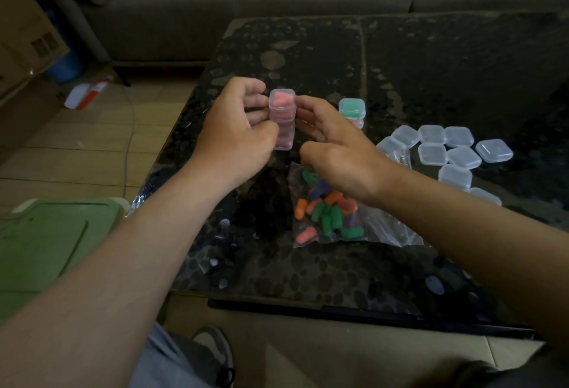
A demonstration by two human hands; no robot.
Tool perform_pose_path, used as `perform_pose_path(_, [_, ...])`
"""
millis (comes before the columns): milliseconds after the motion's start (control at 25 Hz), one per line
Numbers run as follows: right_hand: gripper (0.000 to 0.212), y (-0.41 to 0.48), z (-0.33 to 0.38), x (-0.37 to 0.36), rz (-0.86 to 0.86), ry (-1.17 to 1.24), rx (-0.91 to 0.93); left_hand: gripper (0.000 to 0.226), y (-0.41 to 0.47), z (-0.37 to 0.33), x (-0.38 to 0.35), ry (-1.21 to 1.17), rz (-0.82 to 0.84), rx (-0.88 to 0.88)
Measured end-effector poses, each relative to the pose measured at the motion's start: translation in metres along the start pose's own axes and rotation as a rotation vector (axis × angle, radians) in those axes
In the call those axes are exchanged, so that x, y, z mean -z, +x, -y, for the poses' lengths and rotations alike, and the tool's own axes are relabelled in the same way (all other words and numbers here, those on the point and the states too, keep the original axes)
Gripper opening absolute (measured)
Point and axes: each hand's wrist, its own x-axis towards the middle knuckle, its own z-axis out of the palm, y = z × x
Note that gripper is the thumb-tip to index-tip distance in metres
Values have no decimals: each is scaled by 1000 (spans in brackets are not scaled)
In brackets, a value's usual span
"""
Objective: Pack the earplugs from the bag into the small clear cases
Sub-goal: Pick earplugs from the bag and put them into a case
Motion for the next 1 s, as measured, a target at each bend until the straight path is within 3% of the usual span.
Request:
perform_pose_path(280, [41,-1,3,-1,26,30,-93,78,6,12,-1,85,118,124])
perform_pose_path(400, [59,0,-1,-3,59,40,-94,75,7,15,-1,88,125,116])
perform_pose_path(560, [48,1,-2,-3,43,53,-93,71,11,21,-2,90,117,95])
perform_pose_path(680, [55,0,-3,-3,23,44,-86,68,12,23,-3,87,122,84])
perform_pose_path(840, [69,-3,-3,-3,-17,-18,-63,46,12,23,-1,128,24,5])
perform_pose_path(1000, [68,-5,-2,-4,-20,-50,-65,22,14,25,-3,182,-40,-43])
